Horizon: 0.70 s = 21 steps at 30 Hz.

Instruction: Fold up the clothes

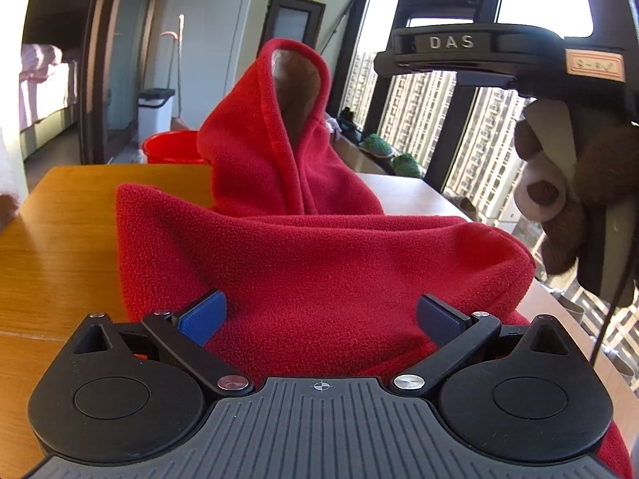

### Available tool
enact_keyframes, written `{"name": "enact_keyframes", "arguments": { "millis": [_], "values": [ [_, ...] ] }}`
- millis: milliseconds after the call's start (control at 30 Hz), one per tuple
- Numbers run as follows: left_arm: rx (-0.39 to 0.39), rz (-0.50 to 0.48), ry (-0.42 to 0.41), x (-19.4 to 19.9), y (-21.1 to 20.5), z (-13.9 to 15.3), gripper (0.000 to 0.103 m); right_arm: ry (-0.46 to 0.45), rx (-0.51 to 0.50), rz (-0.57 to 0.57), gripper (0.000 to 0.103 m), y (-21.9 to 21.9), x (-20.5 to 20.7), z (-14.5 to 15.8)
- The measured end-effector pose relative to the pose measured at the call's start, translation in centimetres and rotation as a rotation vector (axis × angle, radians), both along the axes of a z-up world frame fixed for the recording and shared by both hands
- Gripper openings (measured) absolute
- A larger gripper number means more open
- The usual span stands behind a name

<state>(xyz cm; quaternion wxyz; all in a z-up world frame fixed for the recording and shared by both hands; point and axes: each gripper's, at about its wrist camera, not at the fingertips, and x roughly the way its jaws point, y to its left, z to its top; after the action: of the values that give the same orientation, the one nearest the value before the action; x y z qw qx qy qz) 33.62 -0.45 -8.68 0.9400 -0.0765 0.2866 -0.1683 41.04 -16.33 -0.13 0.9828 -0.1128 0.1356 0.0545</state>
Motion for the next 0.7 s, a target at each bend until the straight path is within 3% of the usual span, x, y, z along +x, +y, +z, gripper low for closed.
{"name": "enact_keyframes", "arguments": {
  "millis": [100, 300, 333, 367, 400, 433, 467, 567, 700],
  "values": [
    [-0.009, -0.019, 0.012, 0.1, 0.2, 0.0, 0.103, 0.026, -0.017, -0.001, 0.072, 1.8, 6.2, 0.8],
    [0.058, -0.030, 0.022, 0.4, -1.0, -0.2, 0.103, 0.109, -0.074, -0.018, 0.072, 5.7, 15.0, 0.1],
    [0.060, -0.030, 0.021, 0.4, -1.1, -0.2, 0.103, 0.138, -0.079, -0.008, 0.064, 6.2, 16.0, -0.2],
    [0.056, -0.030, 0.020, 0.4, -1.0, -0.2, 0.103, 0.177, -0.070, 0.024, 0.040, 6.5, 16.6, -0.6],
    [0.051, -0.031, 0.019, 0.3, -0.9, -0.3, 0.103, 0.219, -0.047, 0.058, 0.027, 6.6, 16.9, -0.7],
    [0.039, -0.032, 0.019, 0.3, -0.8, -0.3, 0.103, 0.237, -0.031, 0.070, 0.013, 6.7, 16.8, -0.6],
    [0.024, -0.033, 0.020, 0.3, -0.6, -0.3, 0.103, 0.226, -0.032, 0.086, 0.010, 6.9, 16.0, -0.2],
    [-0.009, -0.036, 0.022, 0.4, -0.1, -0.3, 0.103, 0.172, -0.014, 0.133, 0.008, 6.6, 12.8, 2.0],
    [-0.079, -0.035, 0.027, 0.5, 1.0, -0.3, 0.103, 0.117, 0.121, 0.194, 0.008, 3.5, 6.6, 6.7]
  ]
}}
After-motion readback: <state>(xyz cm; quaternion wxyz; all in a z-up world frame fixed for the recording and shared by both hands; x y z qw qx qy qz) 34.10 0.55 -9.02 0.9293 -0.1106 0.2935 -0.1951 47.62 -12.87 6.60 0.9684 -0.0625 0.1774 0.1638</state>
